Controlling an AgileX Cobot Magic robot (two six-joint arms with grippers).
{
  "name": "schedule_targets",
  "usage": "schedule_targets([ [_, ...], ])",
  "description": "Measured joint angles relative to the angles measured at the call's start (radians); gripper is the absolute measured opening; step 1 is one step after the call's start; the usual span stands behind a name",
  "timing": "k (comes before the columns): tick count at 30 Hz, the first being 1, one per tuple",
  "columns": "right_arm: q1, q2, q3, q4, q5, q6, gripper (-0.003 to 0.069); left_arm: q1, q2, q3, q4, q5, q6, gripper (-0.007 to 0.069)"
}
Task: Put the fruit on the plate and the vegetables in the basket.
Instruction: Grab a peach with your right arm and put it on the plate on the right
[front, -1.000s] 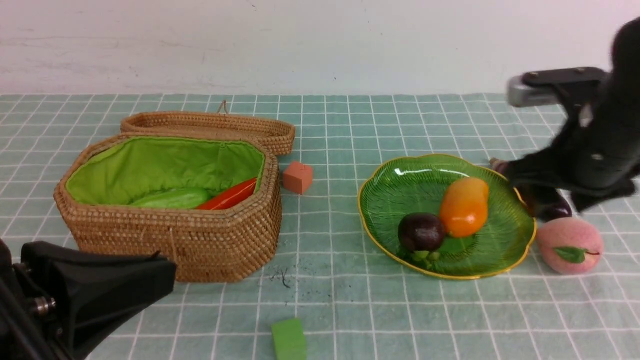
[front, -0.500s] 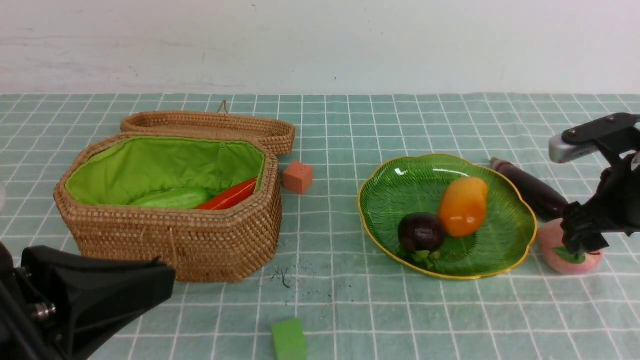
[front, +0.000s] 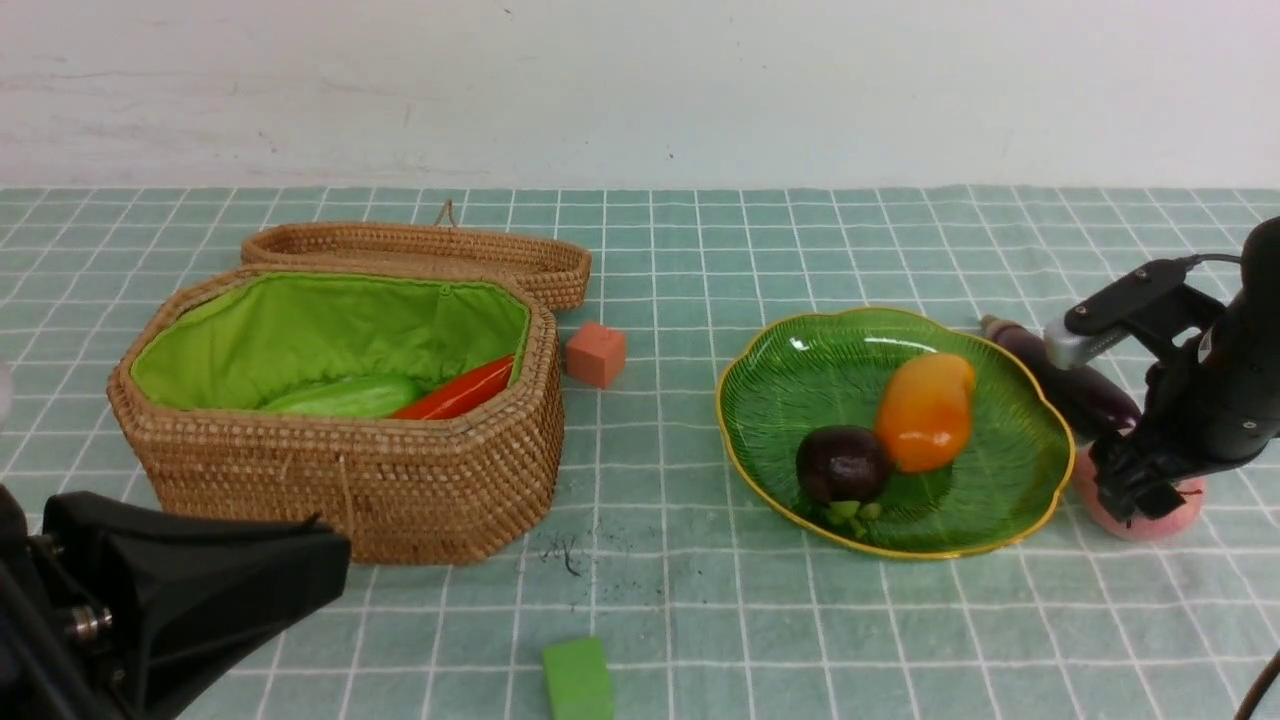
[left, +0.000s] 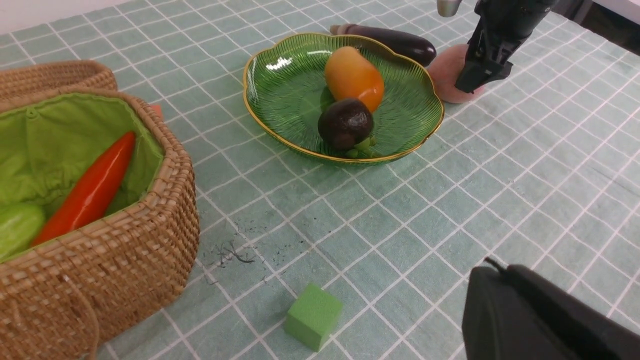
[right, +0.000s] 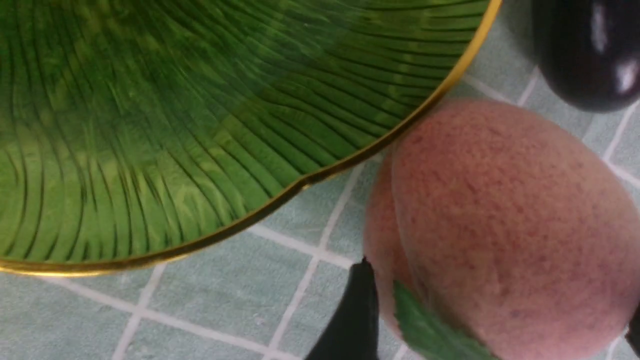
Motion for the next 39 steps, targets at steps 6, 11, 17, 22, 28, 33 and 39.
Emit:
schedule_targets([
  [6, -0.001, 0.020, -0.008, -0.019, -0.024, -0.010, 0.0650, 0.000, 0.000, 0.000, 0.000, 0.000, 0.000, -0.0013],
  [11, -0.001, 0.022, -0.008, -0.019, -0.028, -0.028, 0.0603, 0.000, 0.000, 0.000, 0.000, 0.000, 0.000, -0.0013],
  [17, -0.001, 0.022, -0.008, -0.021, -0.028, -0.031, 0.0603, 0.000, 0.000, 0.000, 0.000, 0.000, 0.001, -0.0011],
  [22, -0.001, 0.015, -0.008, -0.020, -0.020, -0.030, 0.0603, 0.000, 0.000, 0.000, 0.000, 0.000, 0.001, -0.0010],
  [28, -0.001, -0.030, -0.006, -0.006, 0.019, 0.011, 0.0601, 0.000, 0.000, 0.001, 0.000, 0.000, 0.001, -0.0009],
  [33, -0.001, -0.094, -0.006, 0.002, 0.071, 0.047, 0.0565, 0.000, 0.000, 0.001, -0.001, -0.001, 0.001, -0.0008],
  [39, 0.078, -0.184, -0.019, 0.198, 0.025, 0.084, 0.0039, 0.000, 0.000, 0.001, -0.003, -0.044, 0.001, -0.0008],
])
